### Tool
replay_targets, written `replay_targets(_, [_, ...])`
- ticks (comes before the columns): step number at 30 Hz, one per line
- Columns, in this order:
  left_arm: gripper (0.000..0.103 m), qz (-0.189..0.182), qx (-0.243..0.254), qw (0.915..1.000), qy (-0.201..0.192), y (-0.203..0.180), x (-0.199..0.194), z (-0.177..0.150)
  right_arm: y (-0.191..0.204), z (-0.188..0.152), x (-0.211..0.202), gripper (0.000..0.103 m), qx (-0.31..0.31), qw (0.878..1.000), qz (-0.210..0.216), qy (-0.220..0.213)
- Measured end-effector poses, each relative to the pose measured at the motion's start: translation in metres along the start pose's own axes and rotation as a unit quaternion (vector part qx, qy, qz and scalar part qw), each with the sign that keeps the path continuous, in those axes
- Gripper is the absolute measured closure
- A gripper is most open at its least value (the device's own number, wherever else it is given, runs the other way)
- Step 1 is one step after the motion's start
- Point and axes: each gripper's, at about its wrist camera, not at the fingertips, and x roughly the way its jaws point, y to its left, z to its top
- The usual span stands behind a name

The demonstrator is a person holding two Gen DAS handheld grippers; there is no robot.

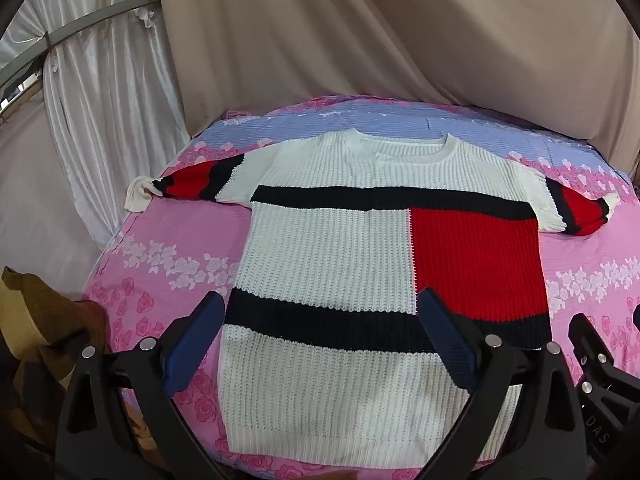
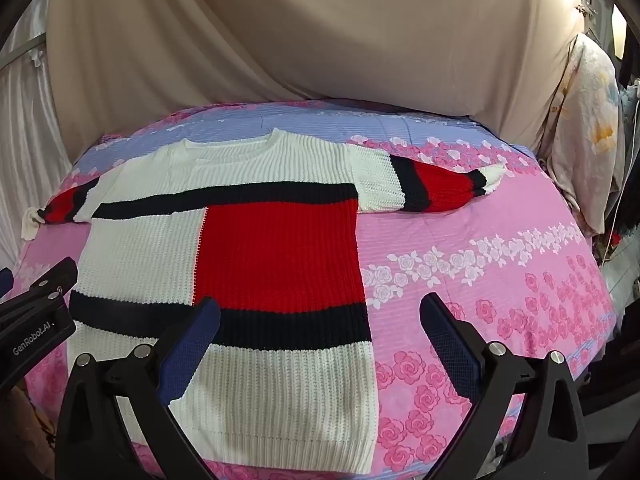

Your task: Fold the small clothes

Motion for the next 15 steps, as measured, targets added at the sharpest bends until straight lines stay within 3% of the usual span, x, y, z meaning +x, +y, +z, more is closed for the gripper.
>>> replay_targets(15, [0.008, -0.001, -0.002, 1.0, 0.0, -0.008, 0.006, -0.004, 0.005, 0.002, 0.008, 0.005, -0.015, 1.0, 0.01, -0.002])
